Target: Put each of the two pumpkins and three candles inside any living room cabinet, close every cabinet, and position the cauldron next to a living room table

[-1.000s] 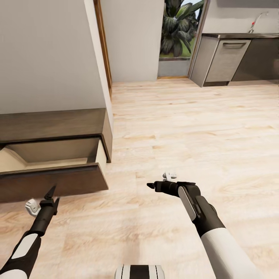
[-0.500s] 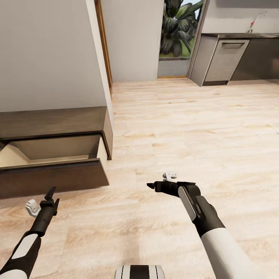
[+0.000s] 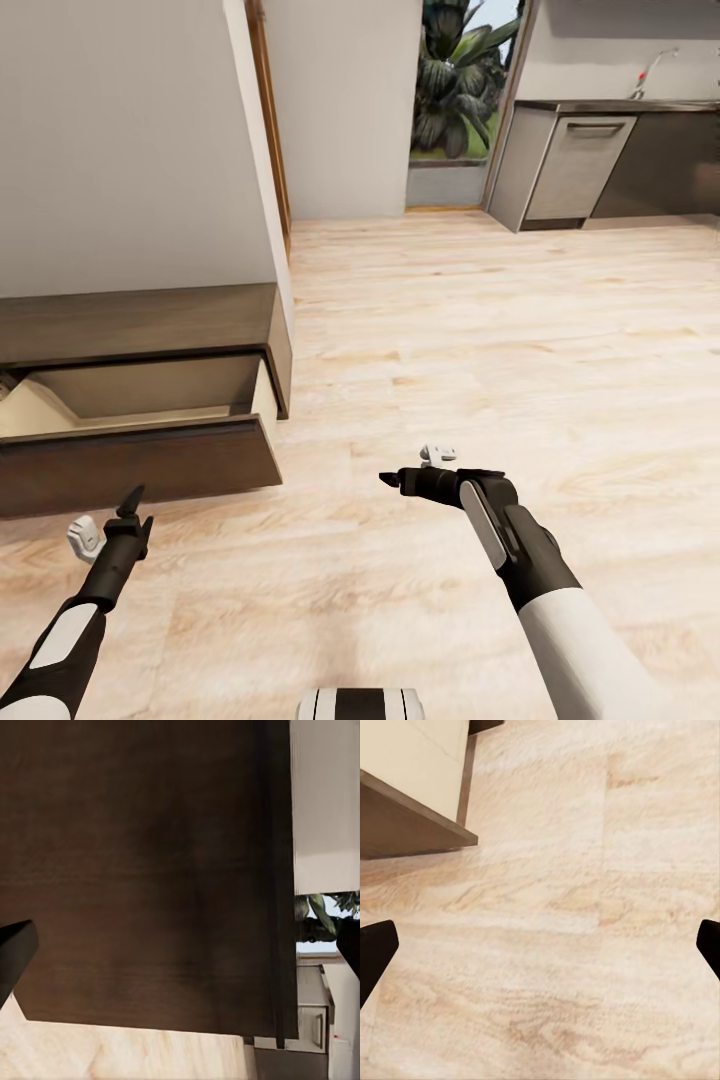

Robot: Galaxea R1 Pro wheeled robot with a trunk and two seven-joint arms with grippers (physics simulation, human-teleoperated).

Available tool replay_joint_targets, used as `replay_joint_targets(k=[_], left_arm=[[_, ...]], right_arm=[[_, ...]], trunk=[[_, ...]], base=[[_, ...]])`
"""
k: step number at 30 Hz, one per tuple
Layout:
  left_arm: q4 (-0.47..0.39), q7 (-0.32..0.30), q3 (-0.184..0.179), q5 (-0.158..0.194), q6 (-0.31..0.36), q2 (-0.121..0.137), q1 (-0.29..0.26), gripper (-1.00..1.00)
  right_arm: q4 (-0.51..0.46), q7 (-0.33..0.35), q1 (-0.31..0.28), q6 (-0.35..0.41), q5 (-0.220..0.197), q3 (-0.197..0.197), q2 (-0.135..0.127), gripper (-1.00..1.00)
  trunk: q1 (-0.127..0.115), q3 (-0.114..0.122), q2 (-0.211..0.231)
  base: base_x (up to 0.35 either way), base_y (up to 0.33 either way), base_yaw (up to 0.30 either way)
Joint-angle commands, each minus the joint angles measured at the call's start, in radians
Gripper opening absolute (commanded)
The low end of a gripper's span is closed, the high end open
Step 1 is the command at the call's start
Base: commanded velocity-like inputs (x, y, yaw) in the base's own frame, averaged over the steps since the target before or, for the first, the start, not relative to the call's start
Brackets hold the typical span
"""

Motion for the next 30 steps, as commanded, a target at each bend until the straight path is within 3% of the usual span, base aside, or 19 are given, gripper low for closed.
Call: replay_joint_targets(k=[1, 20, 30], left_arm=[[0.001, 0.0, 0.002, 0.009, 0.01, 0.0, -0.001, 1.0], [-0.003, 0.0, 0.002, 0.015, 0.015, 0.0, -0.001, 1.0], [-0.002, 0.056, 0.02, 0.019, 0.015, -0.004, 0.0, 1.0]], right_arm=[[-0.001, 0.004, 0.0, 0.004, 0.003, -0.001, 0.0, 1.0], [-0.001, 0.003, 0.0, 0.004, 0.003, -0.002, 0.0, 1.0], [-0.001, 0.004, 0.0, 0.004, 0.003, -0.003, 0.0, 1.0]], trunk=[[-0.001, 0.003, 0.0], [-0.009, 0.077, 0.004], [-0.014, 0.115, 0.007]], base=[[0.0, 0.0, 0.0], [0.0, 0.0, 0.0], [0.0, 0.0, 0.0]])
